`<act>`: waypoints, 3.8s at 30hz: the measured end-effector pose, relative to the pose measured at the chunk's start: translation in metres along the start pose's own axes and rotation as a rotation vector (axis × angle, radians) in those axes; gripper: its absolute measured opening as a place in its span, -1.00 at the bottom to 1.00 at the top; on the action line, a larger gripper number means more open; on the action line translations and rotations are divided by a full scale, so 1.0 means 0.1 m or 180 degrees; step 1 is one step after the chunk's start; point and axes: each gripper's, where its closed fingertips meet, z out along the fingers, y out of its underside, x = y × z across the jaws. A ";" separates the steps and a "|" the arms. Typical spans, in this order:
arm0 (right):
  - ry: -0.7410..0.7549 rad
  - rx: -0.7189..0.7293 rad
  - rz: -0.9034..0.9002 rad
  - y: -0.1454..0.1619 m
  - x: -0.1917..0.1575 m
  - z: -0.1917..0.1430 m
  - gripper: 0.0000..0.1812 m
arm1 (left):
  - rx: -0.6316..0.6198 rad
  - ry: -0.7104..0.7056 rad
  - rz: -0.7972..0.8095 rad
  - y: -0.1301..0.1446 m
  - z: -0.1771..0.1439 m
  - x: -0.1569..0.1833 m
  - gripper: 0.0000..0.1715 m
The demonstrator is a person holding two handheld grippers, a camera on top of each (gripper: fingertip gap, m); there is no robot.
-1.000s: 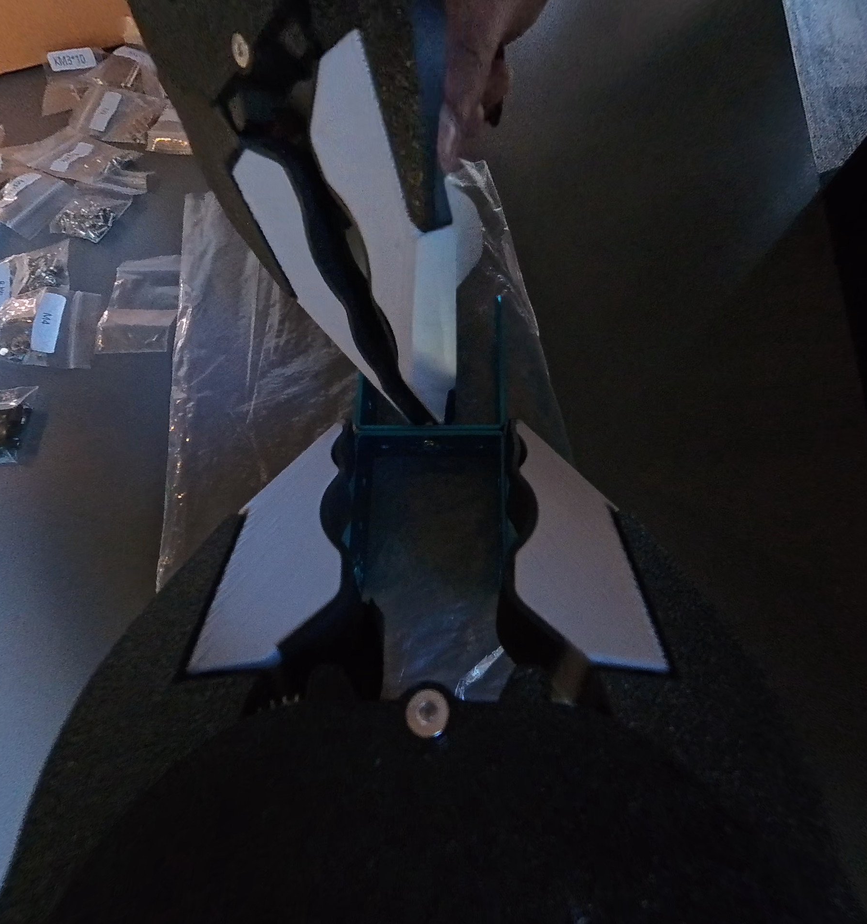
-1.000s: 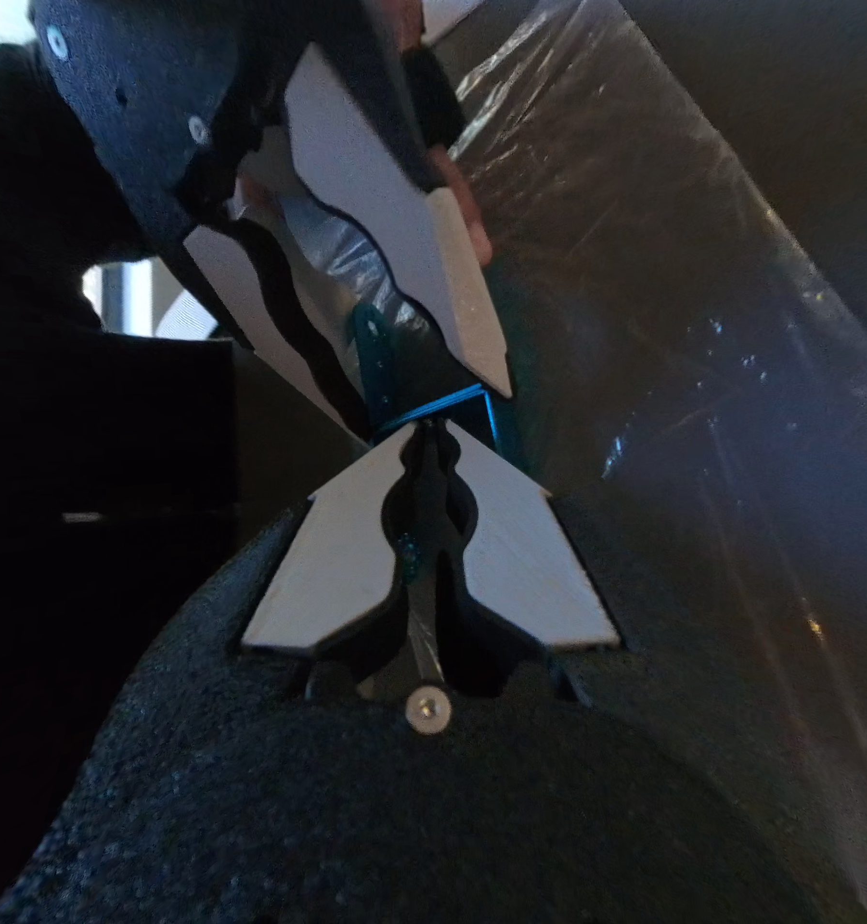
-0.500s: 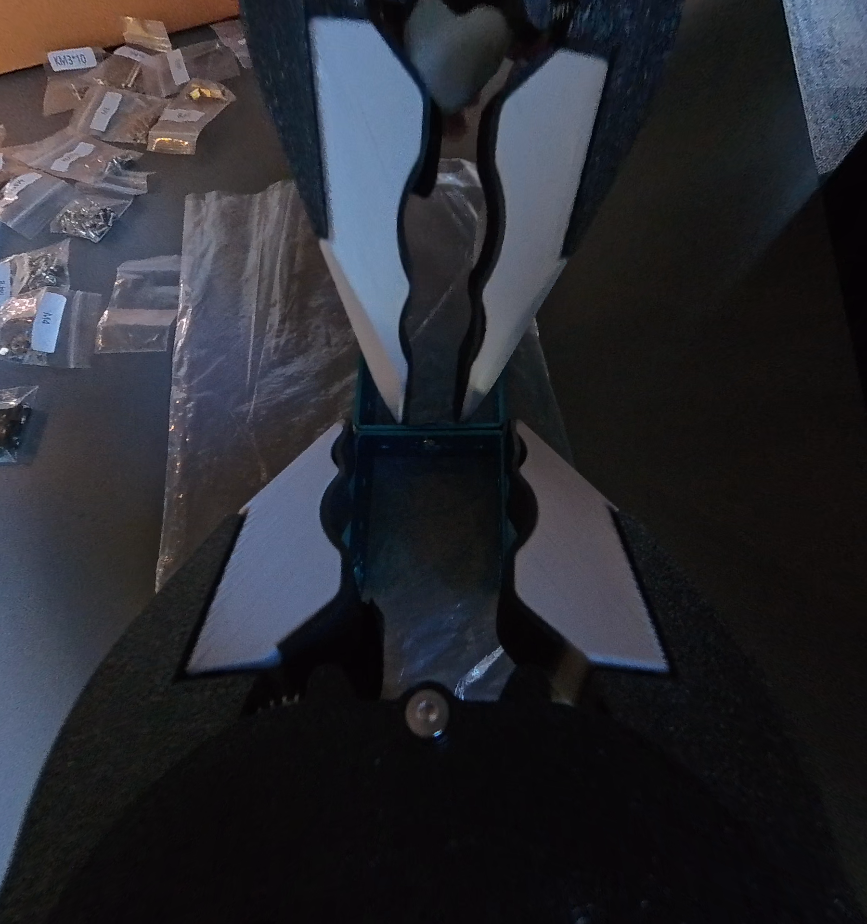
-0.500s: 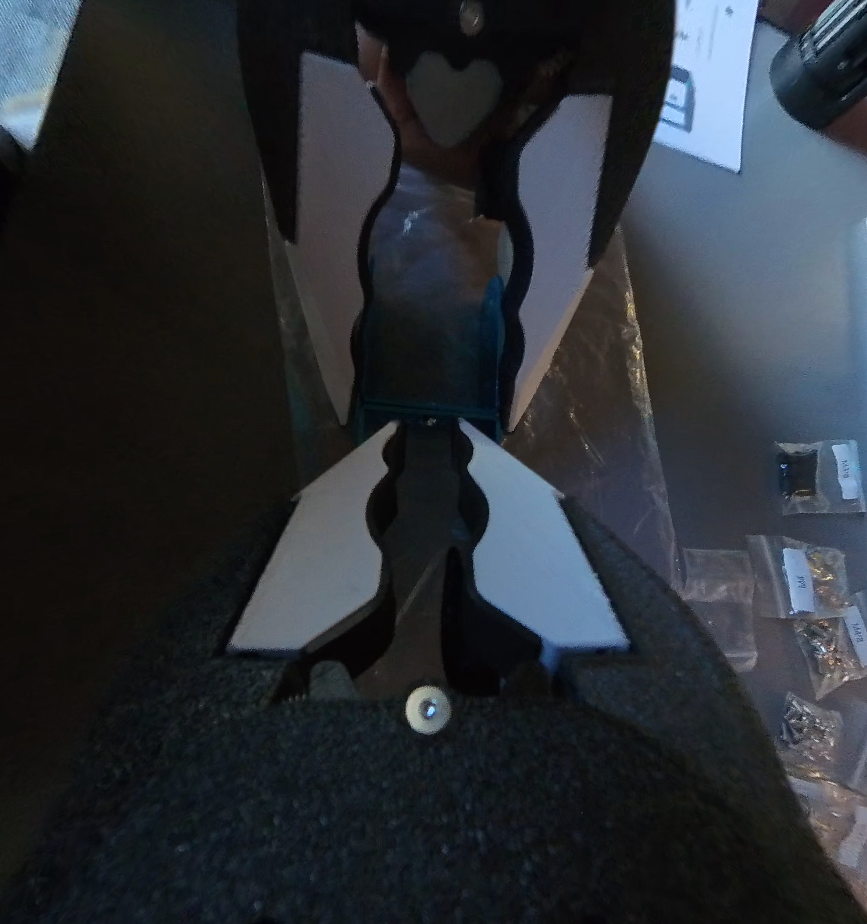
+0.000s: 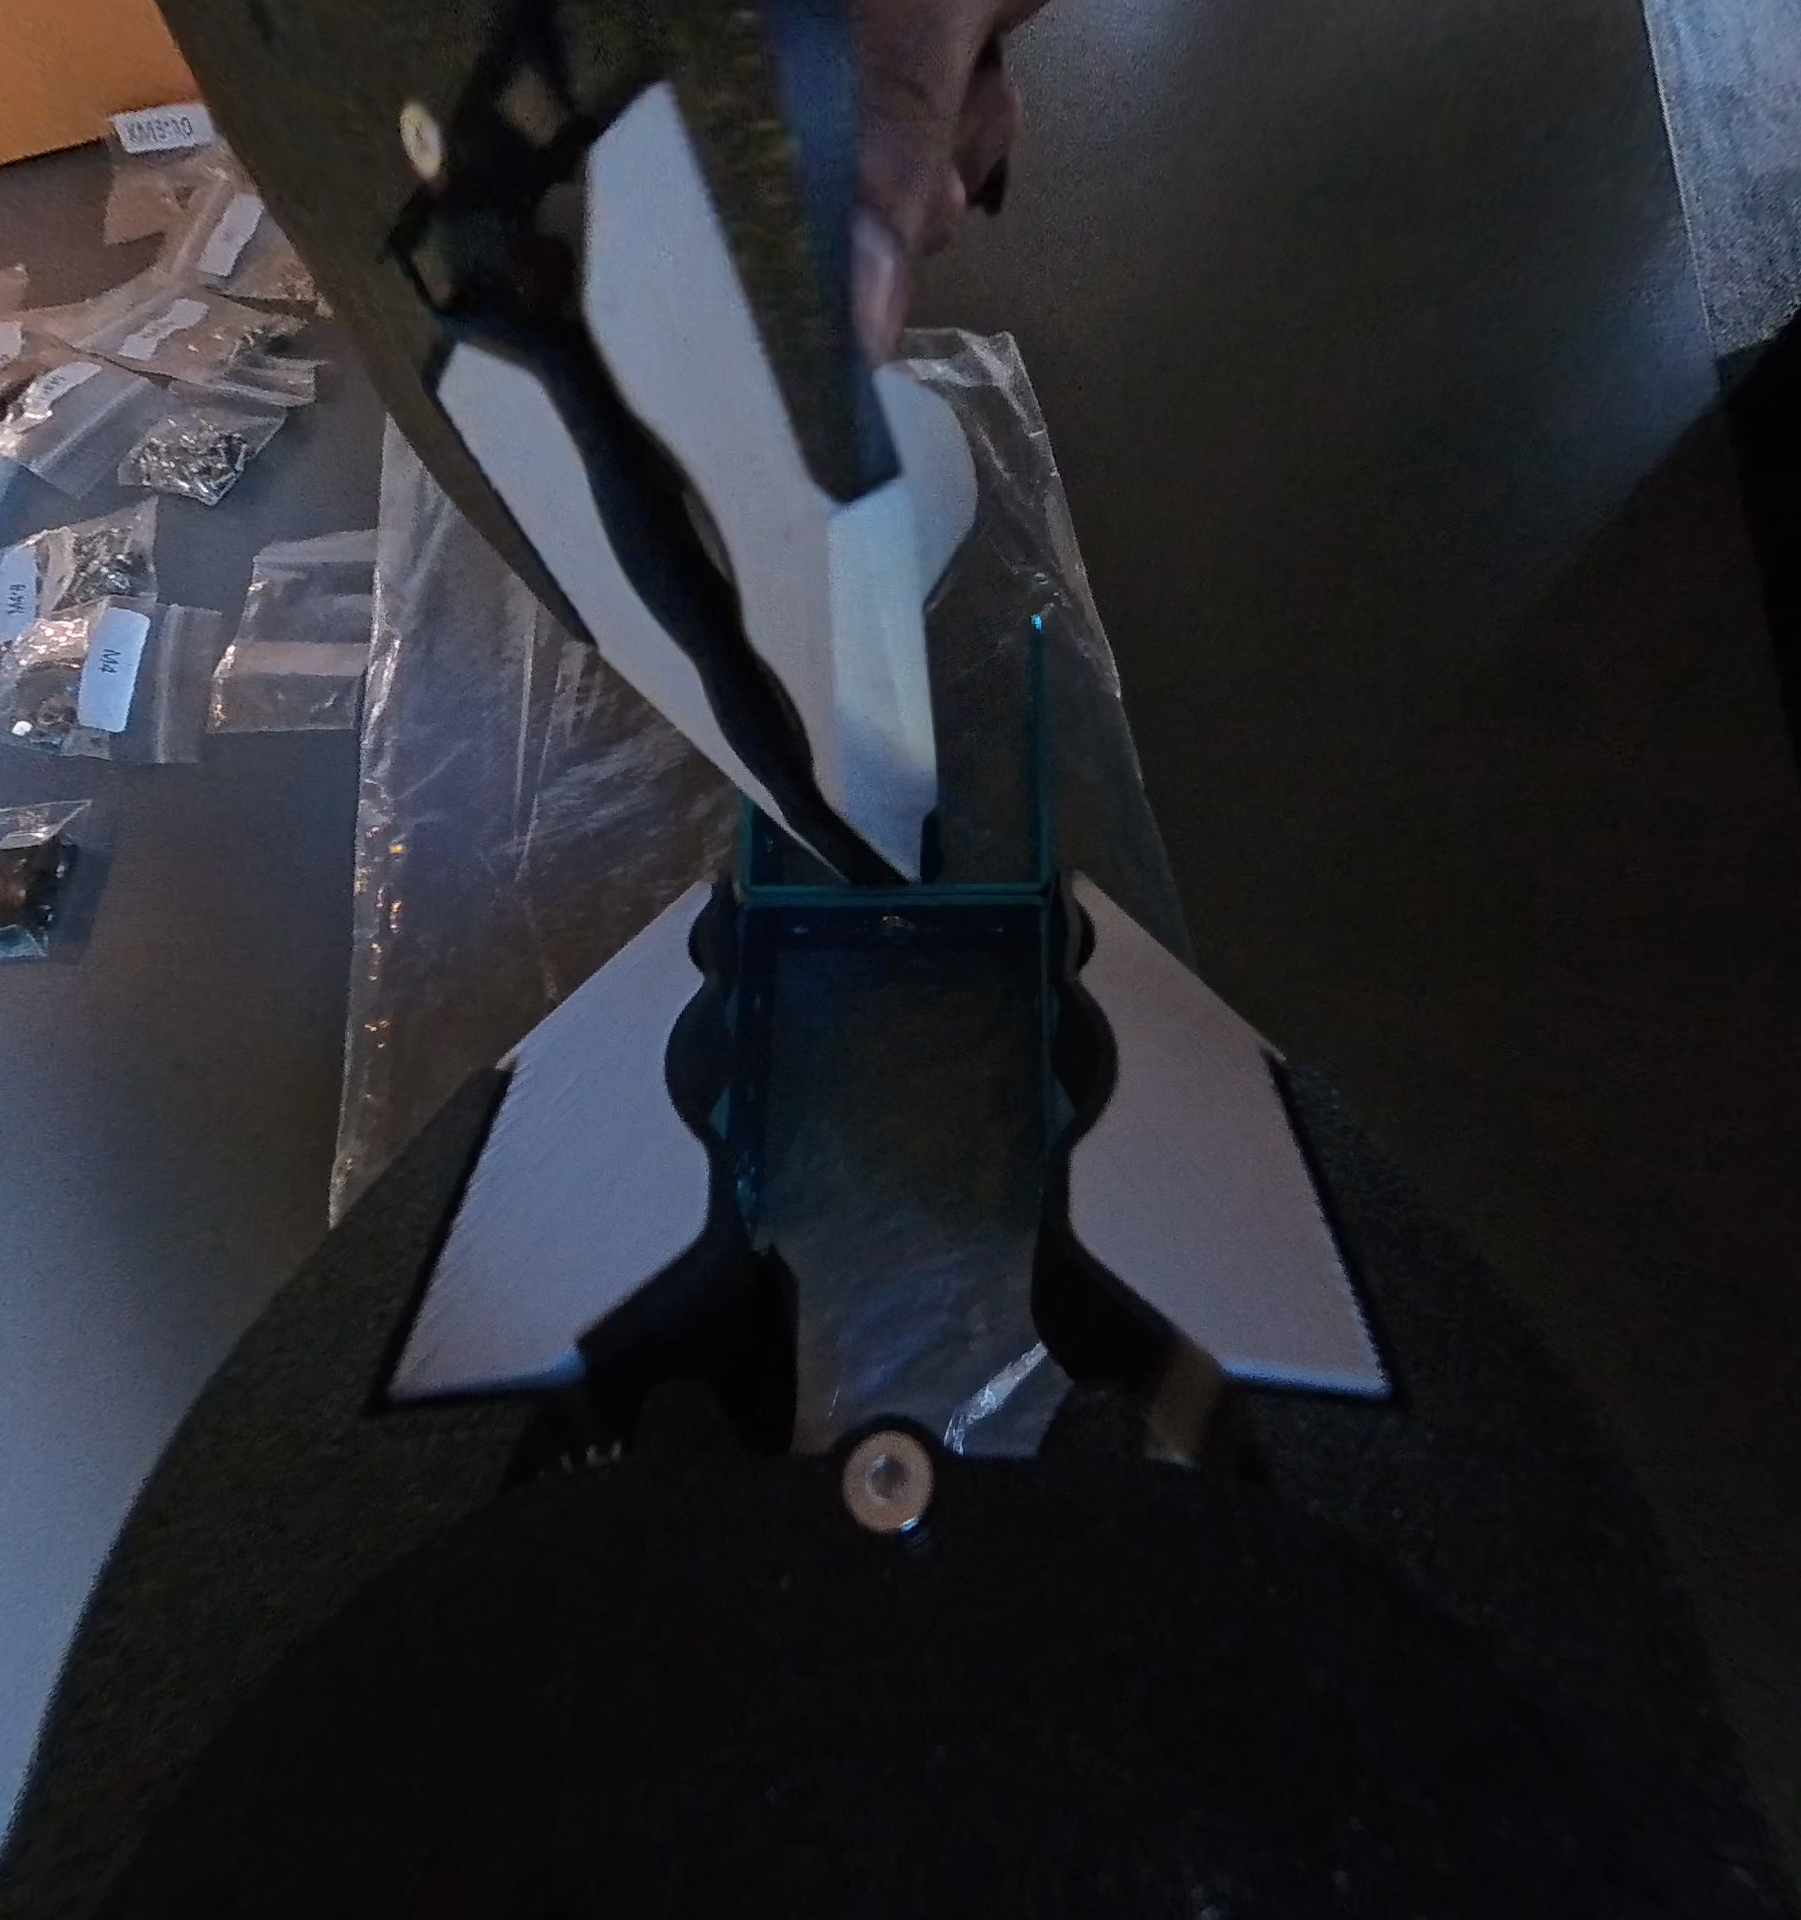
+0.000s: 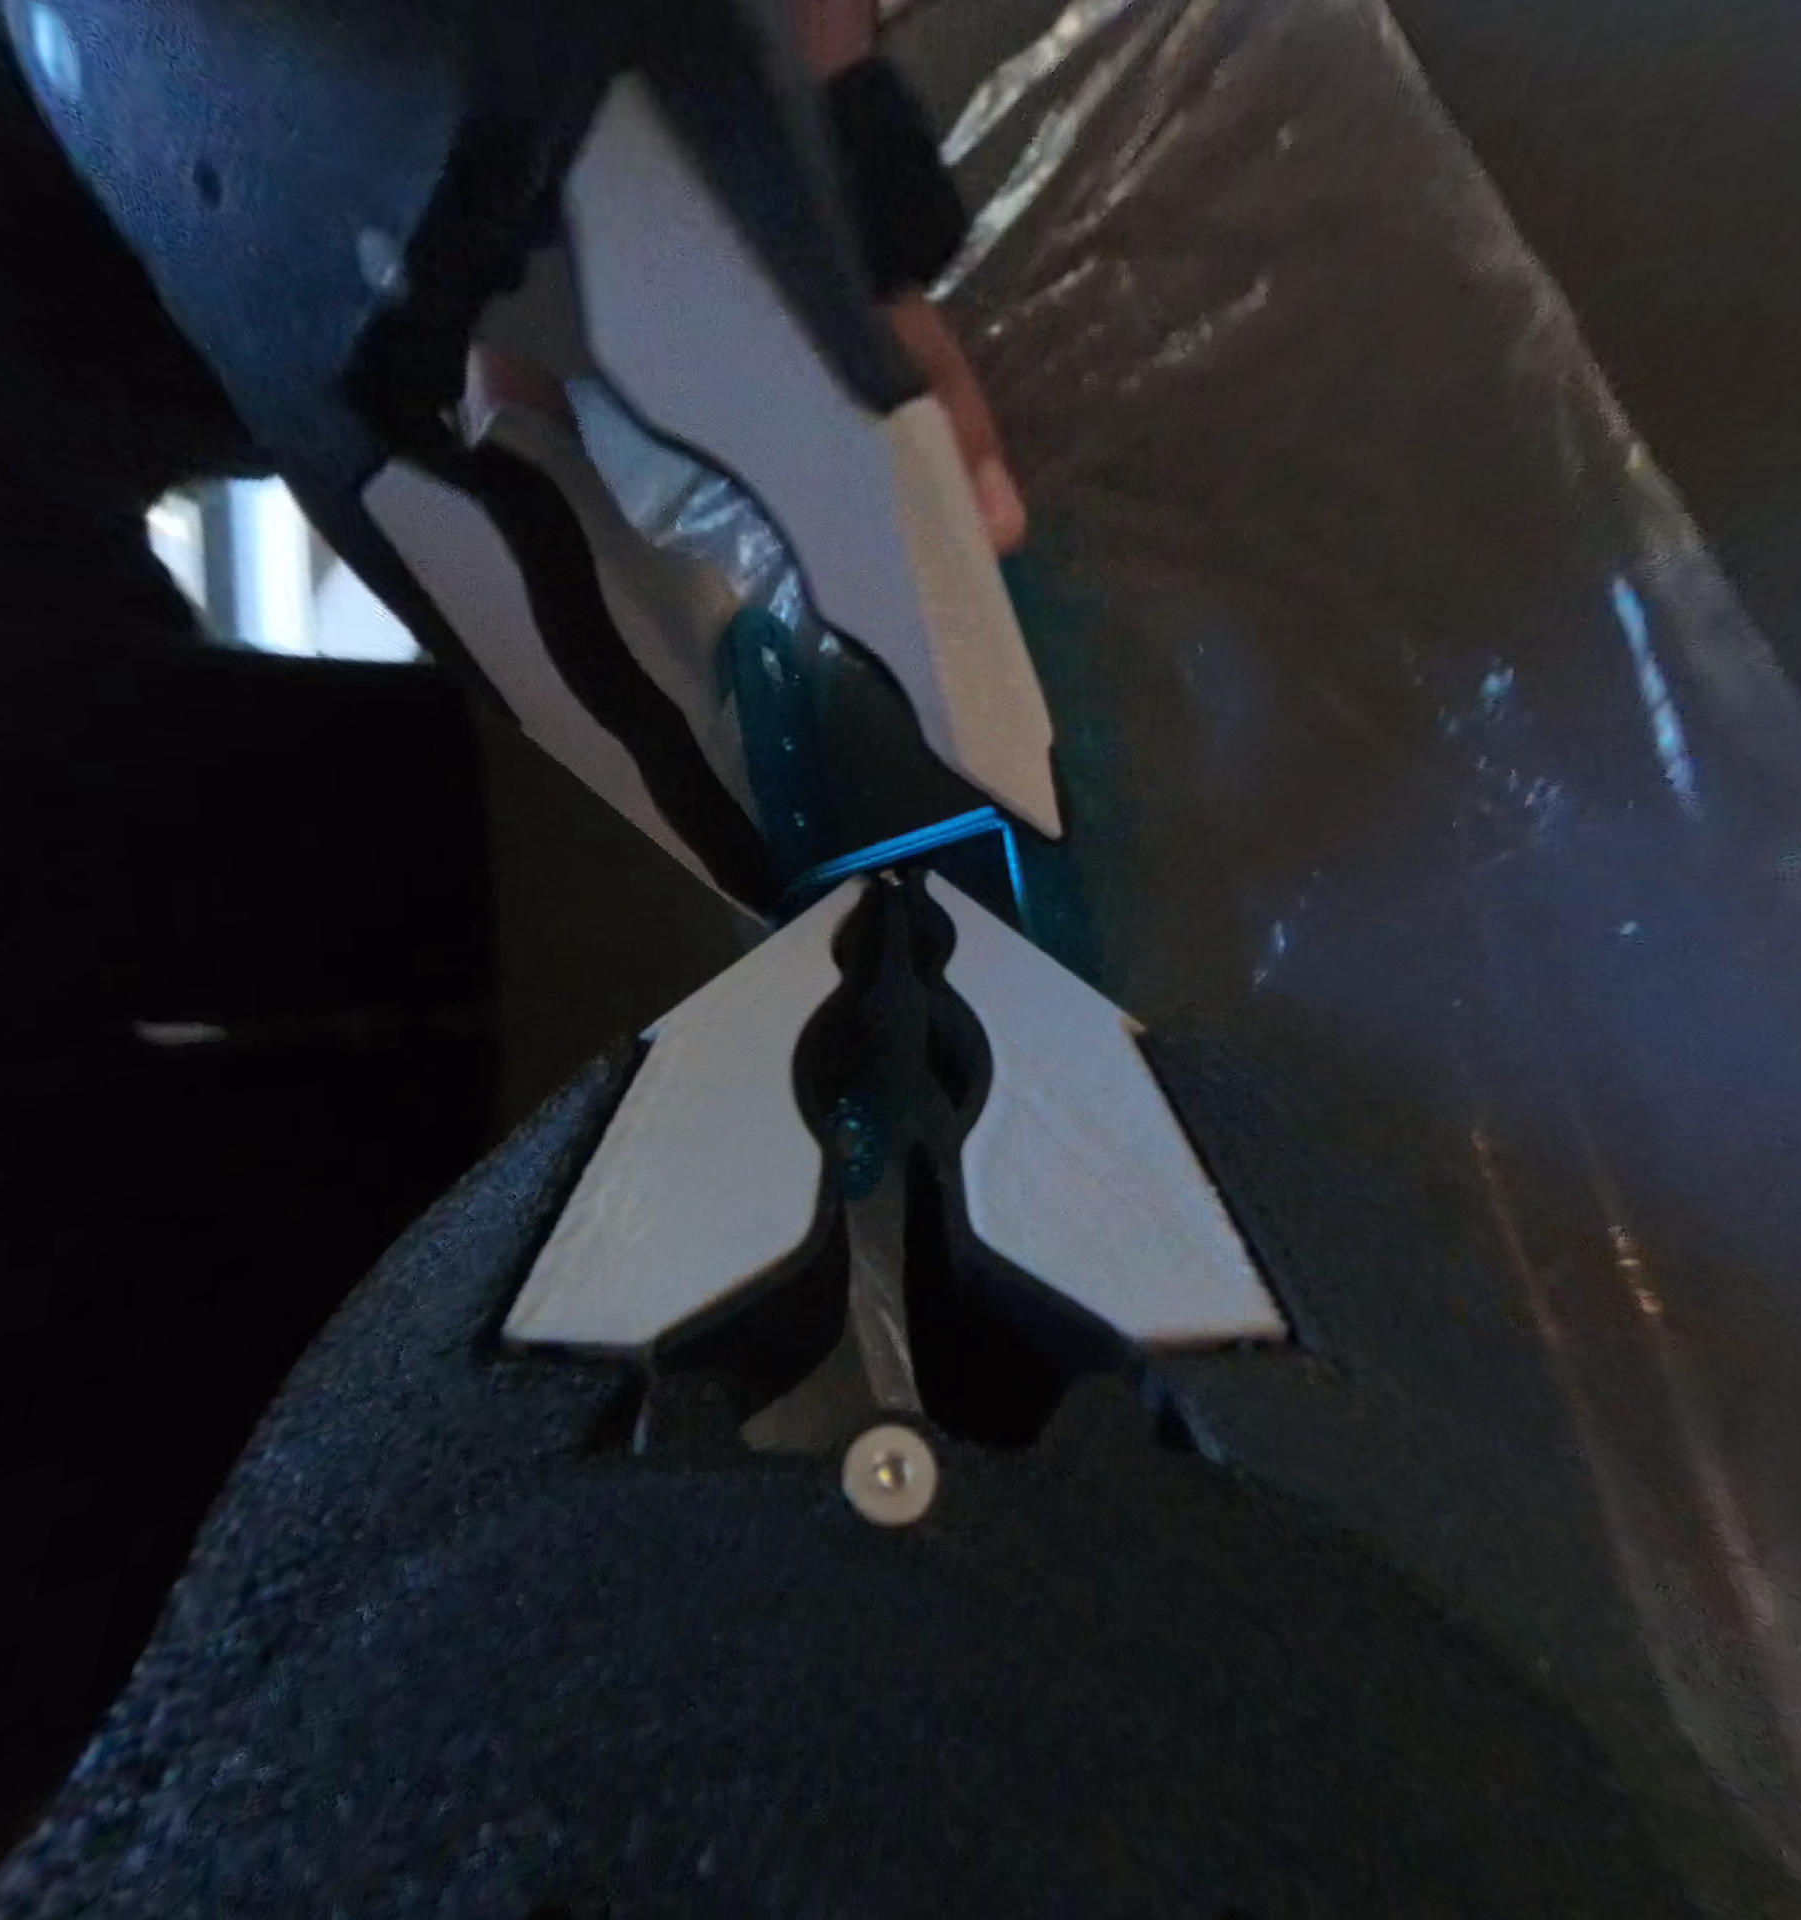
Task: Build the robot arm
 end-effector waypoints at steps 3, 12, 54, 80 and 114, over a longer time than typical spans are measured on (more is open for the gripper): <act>-0.0307 0.0040 0.0501 0.00 -0.01 -0.01 -0.98 | 0.0000 -0.0013 -0.0001 0.00 0.00 0.00 -0.29; 0.1271 0.0271 -0.1523 0.01 0.03 -0.10 -0.76 | 0.0003 -0.0005 -0.0007 0.00 0.00 0.00 -0.27; 0.1763 0.0582 -0.2318 0.00 0.06 -0.10 -0.88 | 0.0004 -0.0044 -0.0003 0.01 -0.01 0.00 -0.29; 0.0787 0.0347 -0.0650 0.09 0.14 0.05 -1.00 | 0.0005 -0.0051 0.0002 0.01 0.00 0.00 -0.29; 0.1641 -0.0476 -0.2104 0.06 0.13 0.07 -0.86 | 0.0005 -0.0051 0.0006 0.01 0.00 0.00 -0.29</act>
